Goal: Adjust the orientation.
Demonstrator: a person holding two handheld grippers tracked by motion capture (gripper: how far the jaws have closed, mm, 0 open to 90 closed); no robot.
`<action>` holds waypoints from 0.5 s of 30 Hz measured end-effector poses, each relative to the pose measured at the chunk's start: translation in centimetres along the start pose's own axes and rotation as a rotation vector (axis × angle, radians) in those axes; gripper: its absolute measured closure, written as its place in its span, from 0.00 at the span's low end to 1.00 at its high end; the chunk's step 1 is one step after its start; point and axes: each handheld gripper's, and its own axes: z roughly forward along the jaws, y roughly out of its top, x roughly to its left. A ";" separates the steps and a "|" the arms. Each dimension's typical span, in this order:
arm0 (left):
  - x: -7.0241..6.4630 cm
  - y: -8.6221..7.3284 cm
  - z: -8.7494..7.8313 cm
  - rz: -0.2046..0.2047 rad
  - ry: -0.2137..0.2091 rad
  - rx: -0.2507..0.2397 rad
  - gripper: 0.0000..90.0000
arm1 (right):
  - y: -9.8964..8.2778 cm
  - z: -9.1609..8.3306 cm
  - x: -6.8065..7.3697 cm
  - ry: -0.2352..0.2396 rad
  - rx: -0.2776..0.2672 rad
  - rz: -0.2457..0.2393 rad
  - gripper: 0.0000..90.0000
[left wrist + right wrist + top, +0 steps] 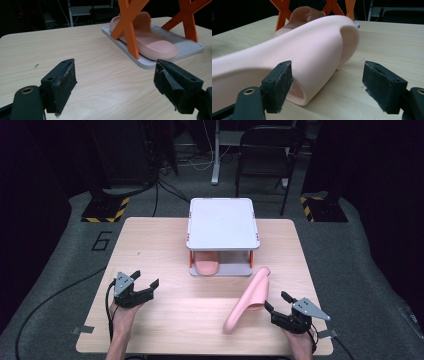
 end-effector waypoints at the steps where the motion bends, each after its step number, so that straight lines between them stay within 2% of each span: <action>1: 0.0 0.0 0.0 0.000 0.000 0.000 0.20 | 0.3 0.3 0.0 0.005 0.000 -0.009 0.27; 3: 0.0 0.0 0.0 -0.001 0.000 -0.001 0.20 | 0.7 0.8 0.2 0.019 0.007 -0.024 0.27; 8: 0.1 -0.1 -0.1 -0.006 0.002 0.006 0.20 | 1.6 2.4 1.8 0.065 0.007 -0.055 0.28; 11: 0.2 -0.1 -0.1 -0.007 0.003 0.006 0.20 | 2.1 3.2 2.6 0.081 -0.022 -0.056 0.29; 15: 0.1 -0.1 0.0 -0.007 0.001 0.006 0.20 | 2.7 3.9 3.3 0.103 -0.034 -0.061 0.33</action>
